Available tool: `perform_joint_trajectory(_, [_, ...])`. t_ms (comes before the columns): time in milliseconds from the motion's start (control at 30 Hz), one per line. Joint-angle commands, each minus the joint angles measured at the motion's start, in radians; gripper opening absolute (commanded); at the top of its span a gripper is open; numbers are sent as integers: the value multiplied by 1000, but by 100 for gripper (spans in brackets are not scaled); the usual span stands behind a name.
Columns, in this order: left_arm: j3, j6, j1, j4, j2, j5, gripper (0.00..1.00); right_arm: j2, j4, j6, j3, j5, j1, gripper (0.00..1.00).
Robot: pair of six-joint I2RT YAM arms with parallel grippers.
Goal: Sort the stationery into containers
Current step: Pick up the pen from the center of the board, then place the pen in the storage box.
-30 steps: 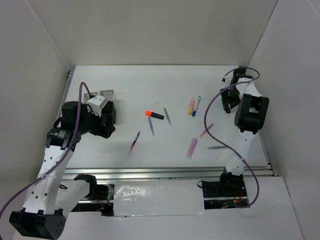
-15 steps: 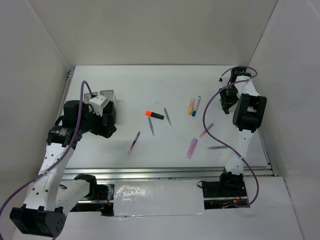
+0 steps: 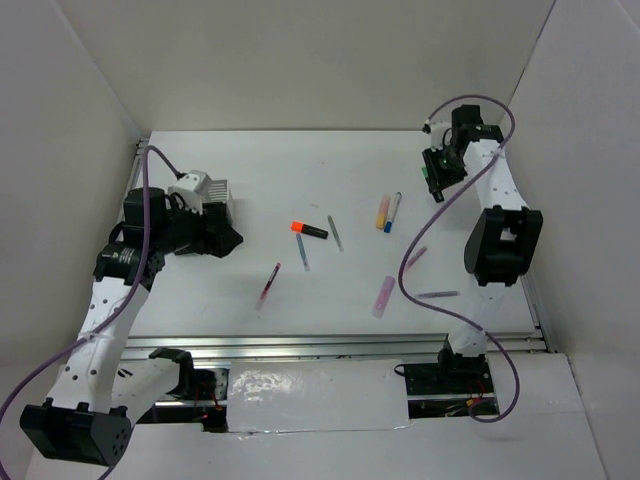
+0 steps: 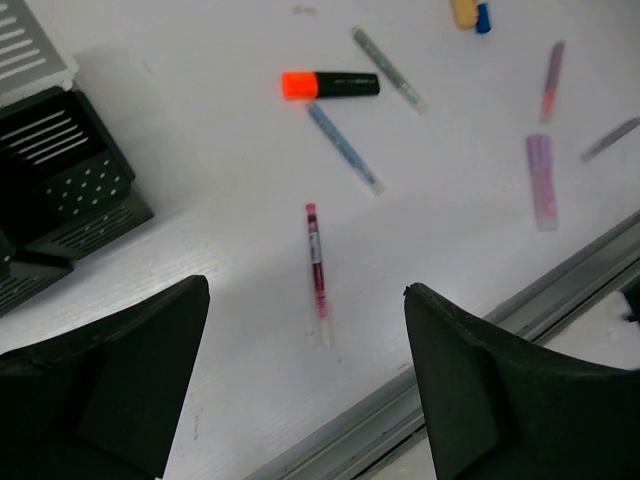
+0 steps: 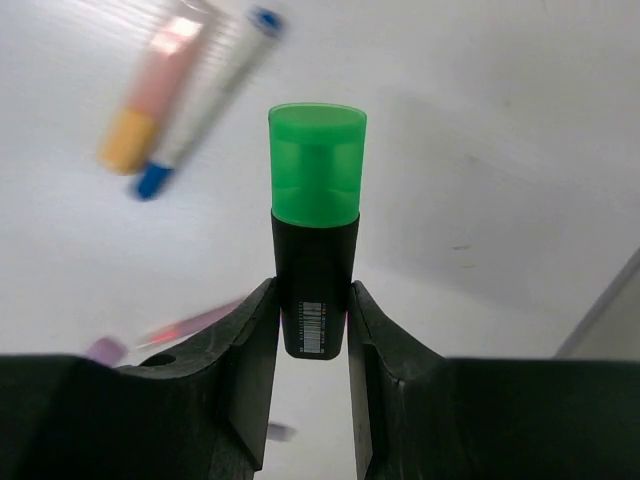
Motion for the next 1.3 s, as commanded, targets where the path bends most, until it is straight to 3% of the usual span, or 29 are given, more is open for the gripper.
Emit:
perform_joint_trajectory(0, [57, -181, 2, 125, 16, 122, 91, -238, -23, 36, -60, -129, 90, 0])
perform_joint_trajectory(133, [11, -376, 1, 289, -5, 199, 91, -445, 35, 85, -241, -175, 289, 0])
perform_joint_trajectory(267, [-46, -493, -2, 415, -40, 221, 90, -523, 52, 116, -346, -197, 476, 0])
perform_joint_trajectory(400, [-45, -545, -10, 423, -18, 218, 89, -566, 112, 167, -461, -171, 642, 0])
perform_joint_trajectory(500, [-55, -583, -13, 415, 4, 216, 86, -568, 153, 214, -456, -162, 751, 0])
perform_joint_trajectory(667, [-91, -614, -13, 395, 24, 222, 85, -520, 113, 214, -357, -140, 797, 0])
perform_joint_trajectory(967, [-224, -824, -14, 590, 90, 326, 84, -456, 103, 196, -294, -103, 885, 0])
perform_joint_trajectory(1267, [-216, -803, -48, 590, 125, 346, 83, -386, 83, 190, -203, -106, 909, 0])
